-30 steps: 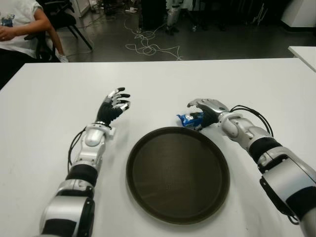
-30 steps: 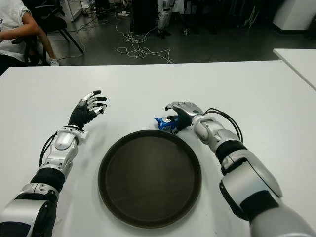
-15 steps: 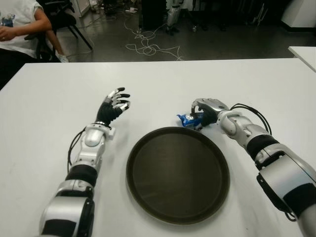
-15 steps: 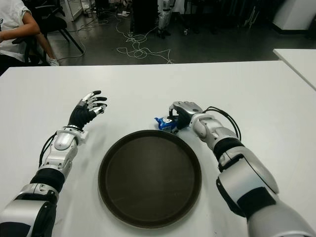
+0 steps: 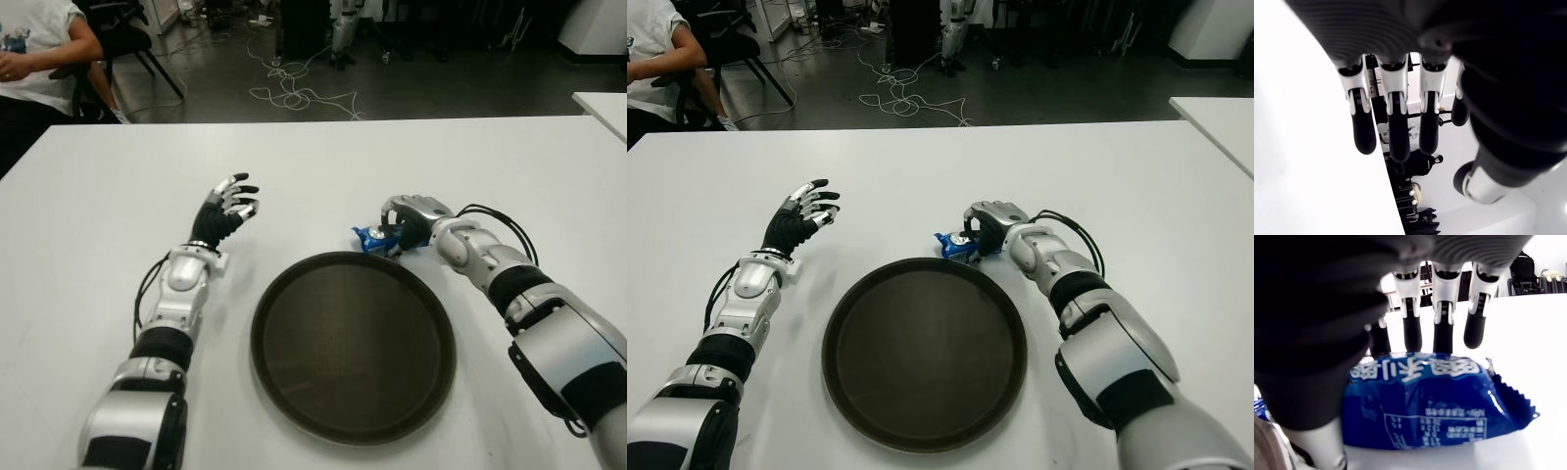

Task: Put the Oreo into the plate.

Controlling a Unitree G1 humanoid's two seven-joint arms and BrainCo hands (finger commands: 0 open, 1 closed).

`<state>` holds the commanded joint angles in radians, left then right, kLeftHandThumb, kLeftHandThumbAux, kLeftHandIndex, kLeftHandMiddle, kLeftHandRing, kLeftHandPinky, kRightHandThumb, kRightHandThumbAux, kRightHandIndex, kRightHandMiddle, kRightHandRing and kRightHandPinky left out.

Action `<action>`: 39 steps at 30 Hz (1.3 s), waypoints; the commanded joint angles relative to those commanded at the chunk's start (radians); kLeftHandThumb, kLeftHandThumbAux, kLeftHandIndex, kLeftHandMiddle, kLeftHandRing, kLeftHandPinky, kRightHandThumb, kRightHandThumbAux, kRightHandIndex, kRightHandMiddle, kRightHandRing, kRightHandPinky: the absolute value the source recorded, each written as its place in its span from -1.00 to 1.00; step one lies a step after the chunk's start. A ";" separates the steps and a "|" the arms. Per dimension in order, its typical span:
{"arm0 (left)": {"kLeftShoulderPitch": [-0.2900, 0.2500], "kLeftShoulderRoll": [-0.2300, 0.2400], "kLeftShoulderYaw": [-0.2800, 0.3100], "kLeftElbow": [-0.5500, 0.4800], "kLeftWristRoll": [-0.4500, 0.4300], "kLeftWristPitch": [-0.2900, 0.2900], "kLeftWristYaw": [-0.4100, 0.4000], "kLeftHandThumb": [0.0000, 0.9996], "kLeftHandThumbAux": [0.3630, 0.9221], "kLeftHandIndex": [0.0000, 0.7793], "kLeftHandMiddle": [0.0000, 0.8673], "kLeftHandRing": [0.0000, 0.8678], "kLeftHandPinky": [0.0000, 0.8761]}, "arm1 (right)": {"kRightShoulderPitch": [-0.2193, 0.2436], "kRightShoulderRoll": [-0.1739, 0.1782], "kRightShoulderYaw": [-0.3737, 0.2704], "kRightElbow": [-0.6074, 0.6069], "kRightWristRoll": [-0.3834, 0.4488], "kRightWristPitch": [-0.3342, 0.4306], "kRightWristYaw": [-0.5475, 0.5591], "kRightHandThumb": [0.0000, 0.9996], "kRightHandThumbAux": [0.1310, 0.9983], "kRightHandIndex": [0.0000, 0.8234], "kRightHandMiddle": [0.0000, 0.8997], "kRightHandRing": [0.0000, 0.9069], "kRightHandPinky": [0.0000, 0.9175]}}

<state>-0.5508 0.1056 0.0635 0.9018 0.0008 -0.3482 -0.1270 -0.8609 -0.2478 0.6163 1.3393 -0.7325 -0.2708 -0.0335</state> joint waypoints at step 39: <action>0.003 -0.007 -0.012 -0.011 0.011 -0.010 0.017 -0.29 0.35 -0.55 -0.35 -0.30 -0.24 | -0.018 -0.021 0.002 -0.022 0.030 0.027 0.030 0.65 0.31 -0.09 0.12 0.07 0.05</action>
<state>-0.5476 0.0990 0.0516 0.8911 0.0117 -0.3586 -0.1105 -0.8789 -0.2686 0.6183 1.3174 -0.7020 -0.2438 -0.0036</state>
